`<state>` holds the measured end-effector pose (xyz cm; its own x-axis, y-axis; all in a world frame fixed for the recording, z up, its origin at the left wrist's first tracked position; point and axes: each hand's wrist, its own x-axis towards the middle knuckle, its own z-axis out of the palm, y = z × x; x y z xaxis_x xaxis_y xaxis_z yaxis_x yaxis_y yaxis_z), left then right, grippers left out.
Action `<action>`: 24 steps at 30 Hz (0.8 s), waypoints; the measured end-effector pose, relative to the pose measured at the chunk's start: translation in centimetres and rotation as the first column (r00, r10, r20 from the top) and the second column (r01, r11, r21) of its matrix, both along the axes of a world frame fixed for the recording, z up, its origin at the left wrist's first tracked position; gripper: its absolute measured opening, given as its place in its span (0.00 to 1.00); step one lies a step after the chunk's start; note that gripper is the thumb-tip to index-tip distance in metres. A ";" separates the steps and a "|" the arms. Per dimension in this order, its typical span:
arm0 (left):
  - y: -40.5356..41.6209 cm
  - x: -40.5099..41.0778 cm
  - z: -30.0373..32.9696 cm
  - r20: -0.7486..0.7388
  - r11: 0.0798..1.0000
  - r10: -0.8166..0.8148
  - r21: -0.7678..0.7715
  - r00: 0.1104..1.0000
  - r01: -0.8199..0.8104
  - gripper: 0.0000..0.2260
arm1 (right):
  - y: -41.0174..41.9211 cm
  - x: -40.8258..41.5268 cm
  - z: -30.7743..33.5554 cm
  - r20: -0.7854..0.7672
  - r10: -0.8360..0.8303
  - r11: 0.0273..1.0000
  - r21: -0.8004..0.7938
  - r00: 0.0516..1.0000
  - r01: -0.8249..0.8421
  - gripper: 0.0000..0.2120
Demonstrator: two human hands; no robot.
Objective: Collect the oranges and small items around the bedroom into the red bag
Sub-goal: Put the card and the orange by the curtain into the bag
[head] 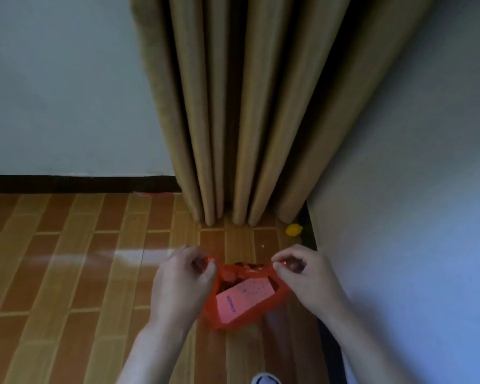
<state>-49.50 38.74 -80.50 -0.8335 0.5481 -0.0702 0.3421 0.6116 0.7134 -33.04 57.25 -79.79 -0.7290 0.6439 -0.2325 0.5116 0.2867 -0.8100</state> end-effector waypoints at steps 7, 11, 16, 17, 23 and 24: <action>-1.4 1.2 -4.9 -0.154 0.998 -0.011 0.067 0.988 0.022 0.14 | -2.1 0.3 -5.5 -0.058 0.127 0.968 0.225 0.990 -0.111 0.02; -2.0 2.3 -7.5 -0.209 0.995 -0.071 0.056 0.975 0.085 0.18 | -2.2 0.9 -8.3 0.020 0.244 0.898 0.373 0.970 -0.234 0.07; -1.0 1.4 -11.4 -0.231 0.966 -0.251 0.005 0.940 0.259 0.23 | -4.0 0.7 -12.6 0.123 0.356 0.721 0.594 0.926 -0.357 0.07; -0.9 1.3 -12.1 -0.227 0.952 -0.300 -0.009 0.927 0.306 0.25 | -4.8 0.7 -13.6 0.132 0.380 0.710 0.592 0.916 -0.380 0.07; -0.8 1.4 -13.9 -0.157 0.918 -0.396 -0.089 0.905 0.386 0.20 | -10.0 2.3 -20.0 0.139 0.574 0.646 0.529 0.807 -0.550 0.17; -0.9 1.4 -14.2 -0.157 0.904 -0.428 -0.104 0.890 0.416 0.23 | -10.4 2.6 -20.6 0.188 0.604 0.612 0.514 0.775 -0.601 0.19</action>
